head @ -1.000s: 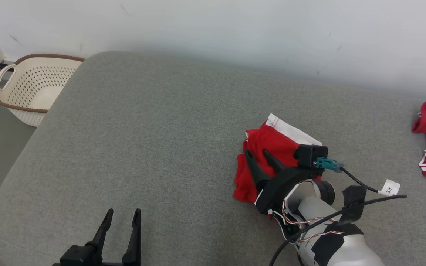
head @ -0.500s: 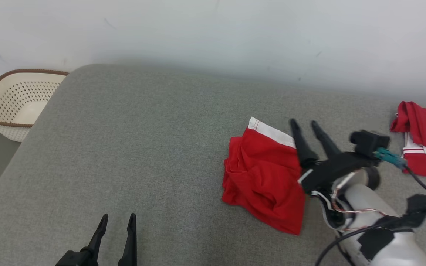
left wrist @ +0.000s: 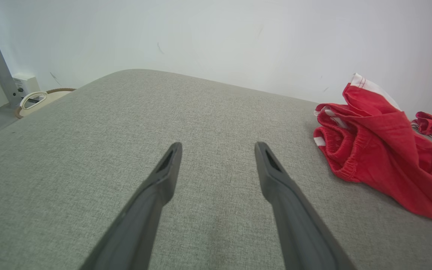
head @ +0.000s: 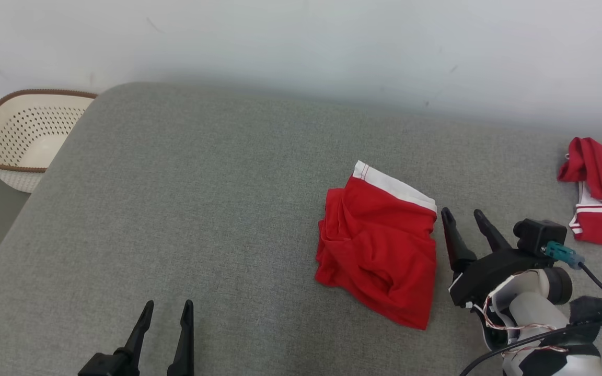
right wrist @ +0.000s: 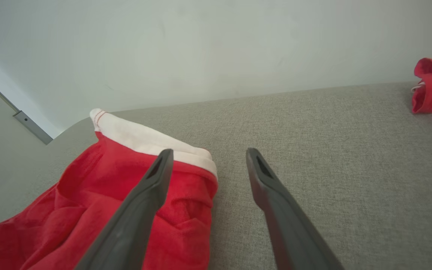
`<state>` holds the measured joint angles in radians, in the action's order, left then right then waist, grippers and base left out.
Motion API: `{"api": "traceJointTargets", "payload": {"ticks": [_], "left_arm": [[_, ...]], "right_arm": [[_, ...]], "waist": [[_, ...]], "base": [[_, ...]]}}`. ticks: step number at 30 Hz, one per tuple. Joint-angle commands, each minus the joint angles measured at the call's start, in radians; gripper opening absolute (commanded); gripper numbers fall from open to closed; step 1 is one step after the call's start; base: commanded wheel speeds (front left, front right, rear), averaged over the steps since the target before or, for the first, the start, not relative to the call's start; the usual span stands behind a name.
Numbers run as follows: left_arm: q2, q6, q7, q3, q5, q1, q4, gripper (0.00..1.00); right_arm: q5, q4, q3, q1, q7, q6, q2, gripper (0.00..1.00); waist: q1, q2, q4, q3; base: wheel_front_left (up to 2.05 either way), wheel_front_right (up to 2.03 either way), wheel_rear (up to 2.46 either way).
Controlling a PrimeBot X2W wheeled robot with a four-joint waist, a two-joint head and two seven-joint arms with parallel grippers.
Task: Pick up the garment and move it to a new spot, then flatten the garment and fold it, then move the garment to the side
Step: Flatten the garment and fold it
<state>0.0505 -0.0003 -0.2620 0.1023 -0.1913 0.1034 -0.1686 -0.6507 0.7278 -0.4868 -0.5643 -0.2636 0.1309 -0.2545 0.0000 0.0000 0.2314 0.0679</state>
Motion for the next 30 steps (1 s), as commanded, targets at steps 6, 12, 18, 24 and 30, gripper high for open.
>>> {"api": "traceJointTargets", "payload": {"ticks": [6, 12, 18, 24, 30], "left_arm": [[0.000, -0.013, -0.004, 0.004, 0.007, 0.021, -0.001, 1.00], [0.000, -0.021, -0.004, 0.002, 0.005, 0.042, -0.005, 1.00], [0.000, -0.022, -0.004, 0.011, -0.009, 0.057, -0.007, 1.00], [0.000, -0.019, -0.004, 0.020, -0.019, 0.070, -0.012, 1.00], [0.000, -0.014, -0.004, 0.027, -0.024, 0.073, -0.018, 1.00]], "right_arm": [[0.124, 0.093, 0.037, -0.071, -0.001, 0.000, 0.019, 0.00], [0.245, 0.129, 0.133, -0.111, -0.001, 0.000, 0.048, 0.00], [0.349, 0.164, 0.203, -0.128, -0.001, 0.000, 0.085, 0.00], [0.421, 0.178, 0.247, -0.134, 0.000, 0.000, 0.133, 0.00], [0.444, 0.150, 0.223, -0.091, -0.001, 0.000, 0.181, 0.00]], "waist": [[0.0000, 0.0000, 0.021, 0.034], [0.0000, 0.0000, 0.058, 0.073], [0.0000, 0.0000, 0.095, 0.107], [0.0000, 0.0000, 0.123, 0.127], [0.0000, 0.0000, 0.138, 0.122]], "base": [[0.00, 0.00, 0.00], [0.00, 0.00, 0.00], [0.00, 0.00, 0.00], [0.00, 0.00, 0.00], [0.00, 0.00, 0.00]]}}
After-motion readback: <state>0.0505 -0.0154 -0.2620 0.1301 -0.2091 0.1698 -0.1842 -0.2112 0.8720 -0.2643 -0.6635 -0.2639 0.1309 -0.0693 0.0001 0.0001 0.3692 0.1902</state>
